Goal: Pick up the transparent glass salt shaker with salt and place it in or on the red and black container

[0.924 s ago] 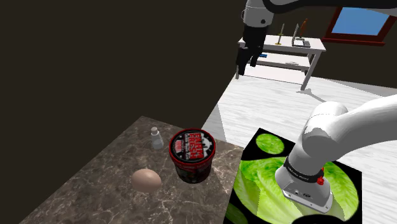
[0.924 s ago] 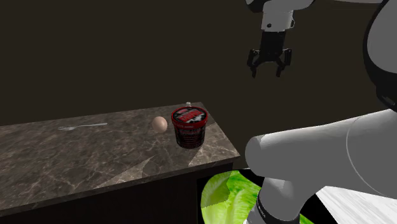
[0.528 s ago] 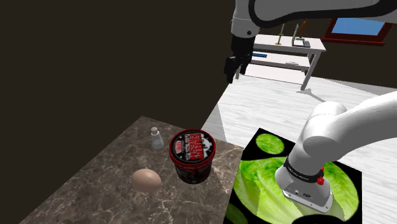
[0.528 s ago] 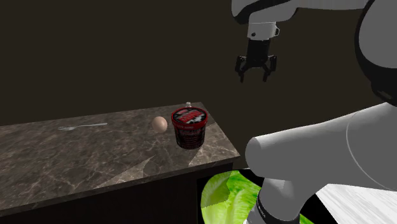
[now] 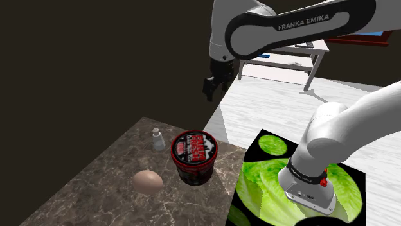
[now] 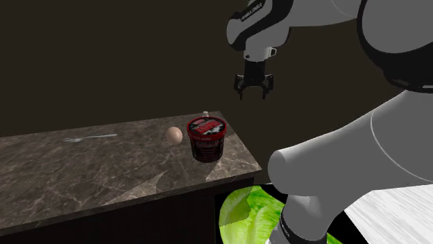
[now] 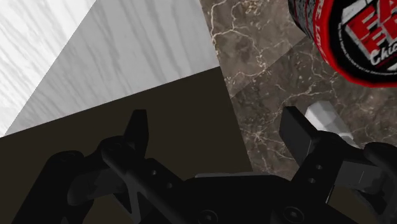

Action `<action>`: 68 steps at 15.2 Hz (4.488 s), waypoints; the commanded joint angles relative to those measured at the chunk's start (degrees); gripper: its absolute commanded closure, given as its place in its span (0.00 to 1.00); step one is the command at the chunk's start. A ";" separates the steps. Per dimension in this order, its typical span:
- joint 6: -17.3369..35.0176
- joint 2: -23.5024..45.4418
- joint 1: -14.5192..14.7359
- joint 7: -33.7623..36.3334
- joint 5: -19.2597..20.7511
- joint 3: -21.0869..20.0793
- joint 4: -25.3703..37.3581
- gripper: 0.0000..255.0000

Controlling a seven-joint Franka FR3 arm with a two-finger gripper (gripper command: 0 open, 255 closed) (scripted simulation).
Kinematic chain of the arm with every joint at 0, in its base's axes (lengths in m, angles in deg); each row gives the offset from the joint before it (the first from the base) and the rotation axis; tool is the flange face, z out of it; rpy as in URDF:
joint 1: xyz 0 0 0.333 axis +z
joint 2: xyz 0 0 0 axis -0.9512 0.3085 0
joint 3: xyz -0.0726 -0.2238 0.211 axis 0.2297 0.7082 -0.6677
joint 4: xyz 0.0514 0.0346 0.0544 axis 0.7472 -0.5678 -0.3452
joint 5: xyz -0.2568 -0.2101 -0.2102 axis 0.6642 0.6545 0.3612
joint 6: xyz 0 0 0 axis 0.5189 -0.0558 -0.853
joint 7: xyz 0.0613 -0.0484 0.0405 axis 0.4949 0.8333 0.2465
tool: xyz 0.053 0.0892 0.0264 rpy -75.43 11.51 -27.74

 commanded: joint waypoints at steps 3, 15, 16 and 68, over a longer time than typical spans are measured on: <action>6.26 6.12 0.49 5.18 -0.41 -4.23 1.00 0.00; 20.62 29.99 -0.29 24.40 9.44 -15.53 11.62 0.00; 21.27 32.29 -0.21 26.38 11.16 -16.16 13.06 0.00; 13.75 41.84 1.82 32.60 17.33 -17.77 29.26 1.00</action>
